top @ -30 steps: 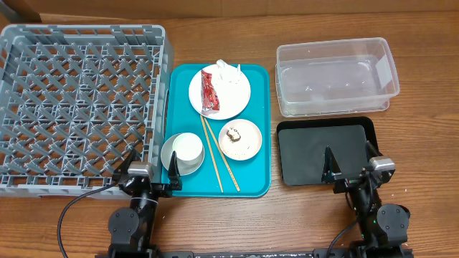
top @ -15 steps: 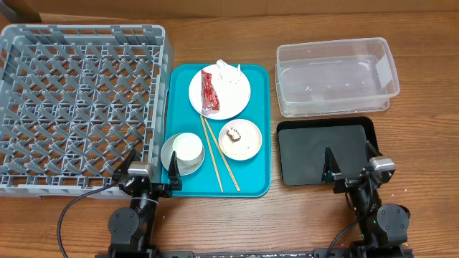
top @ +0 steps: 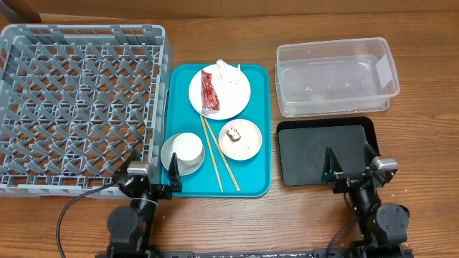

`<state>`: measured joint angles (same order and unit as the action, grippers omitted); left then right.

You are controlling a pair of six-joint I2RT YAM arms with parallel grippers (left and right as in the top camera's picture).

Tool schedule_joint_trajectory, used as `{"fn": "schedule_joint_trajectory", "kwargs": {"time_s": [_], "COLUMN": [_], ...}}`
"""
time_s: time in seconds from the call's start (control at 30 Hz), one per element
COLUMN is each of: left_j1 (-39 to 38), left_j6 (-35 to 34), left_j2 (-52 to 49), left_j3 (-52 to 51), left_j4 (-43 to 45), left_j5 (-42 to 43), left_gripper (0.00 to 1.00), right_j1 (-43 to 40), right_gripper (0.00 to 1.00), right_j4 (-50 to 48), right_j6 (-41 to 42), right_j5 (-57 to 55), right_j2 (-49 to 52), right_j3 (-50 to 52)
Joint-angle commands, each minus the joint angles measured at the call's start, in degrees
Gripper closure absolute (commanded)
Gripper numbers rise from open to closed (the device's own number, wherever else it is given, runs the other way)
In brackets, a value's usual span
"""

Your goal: Sort waste into correct bins and load items into the dishwasher

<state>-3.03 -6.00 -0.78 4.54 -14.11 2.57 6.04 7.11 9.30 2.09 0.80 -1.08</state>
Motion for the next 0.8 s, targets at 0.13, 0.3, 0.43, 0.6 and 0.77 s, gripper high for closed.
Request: {"fn": "schedule_joint_trajectory", "kwargs": {"time_s": [0.13, 0.3, 0.43, 0.6, 0.77], "left_j1": [-0.37, -0.37, -0.37, -0.33, -0.28], "left_j6": [-0.2, -0.2, -0.22, -0.17, -0.26], "left_j2": [-6.19, -17.25, -27.08, -37.88, -47.5], "left_j3": [11.63, 19.71, 26.8, 36.81, 46.16], "left_j4": [-12.02, -17.66, -20.74, -28.55, -39.45], "left_j5": [1.29, 1.29, 1.31, 1.2, -3.85], "left_gripper": [0.0, 0.0, 0.0, 0.0, 0.0], "right_j1": [-0.17, -0.17, -0.17, -0.17, -0.15], "right_gripper": [0.0, 0.0, 0.0, 0.0, 0.0], "right_j4": [2.56, 5.49, 8.83, 16.0, 26.34], "right_j6": [1.9, 1.9, 1.86, 1.86, 1.86], "right_j5": [-0.52, -0.26, 1.6, 4.81, 7.34], "right_j2": [4.87, 13.64, 22.38, 35.04, 47.6], "right_j3": [-6.56, -13.6, -20.59, -31.41, -44.22]}}
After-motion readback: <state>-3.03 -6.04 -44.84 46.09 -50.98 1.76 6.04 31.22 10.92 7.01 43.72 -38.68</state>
